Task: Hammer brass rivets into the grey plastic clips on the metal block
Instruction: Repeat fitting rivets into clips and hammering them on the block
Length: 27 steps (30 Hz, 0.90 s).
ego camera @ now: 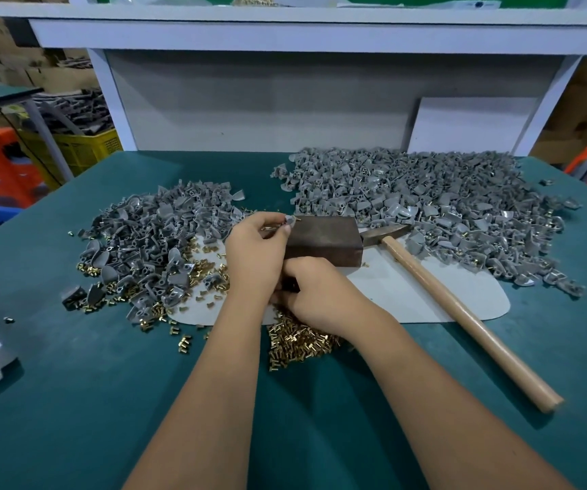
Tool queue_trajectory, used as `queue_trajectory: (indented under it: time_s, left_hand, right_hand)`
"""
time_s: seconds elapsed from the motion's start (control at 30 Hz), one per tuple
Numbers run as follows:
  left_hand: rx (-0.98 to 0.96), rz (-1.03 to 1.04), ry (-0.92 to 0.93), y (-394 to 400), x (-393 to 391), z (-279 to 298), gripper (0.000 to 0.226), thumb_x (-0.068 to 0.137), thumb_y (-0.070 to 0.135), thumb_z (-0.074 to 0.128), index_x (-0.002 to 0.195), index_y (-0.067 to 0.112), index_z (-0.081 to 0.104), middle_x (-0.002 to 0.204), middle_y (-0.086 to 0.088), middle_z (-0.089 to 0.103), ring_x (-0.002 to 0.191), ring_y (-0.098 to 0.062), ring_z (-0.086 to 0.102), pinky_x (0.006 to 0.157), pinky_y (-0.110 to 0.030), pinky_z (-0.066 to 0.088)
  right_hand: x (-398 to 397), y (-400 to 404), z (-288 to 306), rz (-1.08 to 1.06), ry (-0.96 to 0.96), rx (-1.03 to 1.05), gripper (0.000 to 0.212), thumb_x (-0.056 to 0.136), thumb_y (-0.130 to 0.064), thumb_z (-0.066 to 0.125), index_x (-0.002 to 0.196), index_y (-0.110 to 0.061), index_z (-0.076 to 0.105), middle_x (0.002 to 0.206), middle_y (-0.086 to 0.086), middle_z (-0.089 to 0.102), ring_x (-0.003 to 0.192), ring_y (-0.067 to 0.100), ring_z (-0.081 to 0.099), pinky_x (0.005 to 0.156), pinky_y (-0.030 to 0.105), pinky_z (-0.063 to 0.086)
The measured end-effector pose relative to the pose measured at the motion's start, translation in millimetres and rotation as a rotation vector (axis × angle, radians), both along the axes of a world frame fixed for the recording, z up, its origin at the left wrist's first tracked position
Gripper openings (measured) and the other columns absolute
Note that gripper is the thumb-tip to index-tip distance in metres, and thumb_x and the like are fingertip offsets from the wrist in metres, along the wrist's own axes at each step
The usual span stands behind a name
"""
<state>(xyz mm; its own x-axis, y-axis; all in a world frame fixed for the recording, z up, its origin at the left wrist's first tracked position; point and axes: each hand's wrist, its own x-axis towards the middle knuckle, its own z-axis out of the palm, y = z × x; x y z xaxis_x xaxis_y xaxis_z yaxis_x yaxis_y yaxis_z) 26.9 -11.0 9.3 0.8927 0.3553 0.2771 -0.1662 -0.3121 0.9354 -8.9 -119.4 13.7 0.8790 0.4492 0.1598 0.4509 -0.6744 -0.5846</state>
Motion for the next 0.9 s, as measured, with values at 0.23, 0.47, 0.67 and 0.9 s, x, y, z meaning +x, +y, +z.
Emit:
queue_trajectory:
  time_s: [0.23, 0.47, 0.67, 0.9]
  left_hand:
    - [0.076, 0.024, 0.077, -8.2, 8.8, 11.9, 0.008, 0.087, 0.028, 0.07, 0.088, 0.035, 0.067, 0.086, 0.017, 0.067, 0.093, -0.012, 0.064, 0.091, -0.039, 0.052]
    - [0.394, 0.015, 0.062, -8.1, 9.7, -0.1, 0.023, 0.092, 0.033, 0.059, 0.112, 0.044, 0.065, 0.099, 0.013, 0.06, 0.115, -0.021, 0.037, 0.091, -0.037, 0.027]
    - [0.503, 0.098, 0.066, -6.3, 13.0, -3.8, 0.029, 0.09, 0.055, 0.058, 0.109, 0.037, 0.069, 0.104, 0.014, 0.064, 0.119, -0.02, 0.034, 0.097, -0.043, 0.024]
    - [0.151, -0.046, 0.034, 4.9, 3.5, 2.1, 0.037, 0.094, 0.008, 0.047, 0.121, 0.027, 0.063, 0.121, 0.007, 0.061, 0.104, -0.019, 0.058, 0.09, -0.035, 0.05]
  right_hand:
    - [7.8, -12.7, 0.4, -0.103, -0.061, 0.17, 0.016, 0.084, -0.009, 0.062, 0.074, -0.022, 0.058, 0.074, -0.011, 0.063, 0.072, 0.009, 0.058, 0.069, 0.036, 0.051]
    - [15.9, -25.4, 6.6, -0.37, -0.166, 0.426, 0.027, 0.085, -0.004, 0.063, 0.097, -0.028, 0.069, 0.087, -0.015, 0.063, 0.079, 0.0, 0.056, 0.073, 0.01, 0.046]
    - [20.1, -30.2, -0.1, -0.459, -0.182, 0.386, 0.018, 0.089, -0.007, 0.061, 0.096, -0.02, 0.072, 0.097, -0.007, 0.067, 0.089, 0.006, 0.059, 0.076, 0.008, 0.041]
    - [22.5, -36.5, -0.7, -0.705, -0.294, 0.412, 0.016, 0.091, -0.012, 0.059, 0.086, -0.027, 0.06, 0.1, -0.008, 0.056, 0.098, 0.014, 0.054, 0.078, 0.028, 0.045]
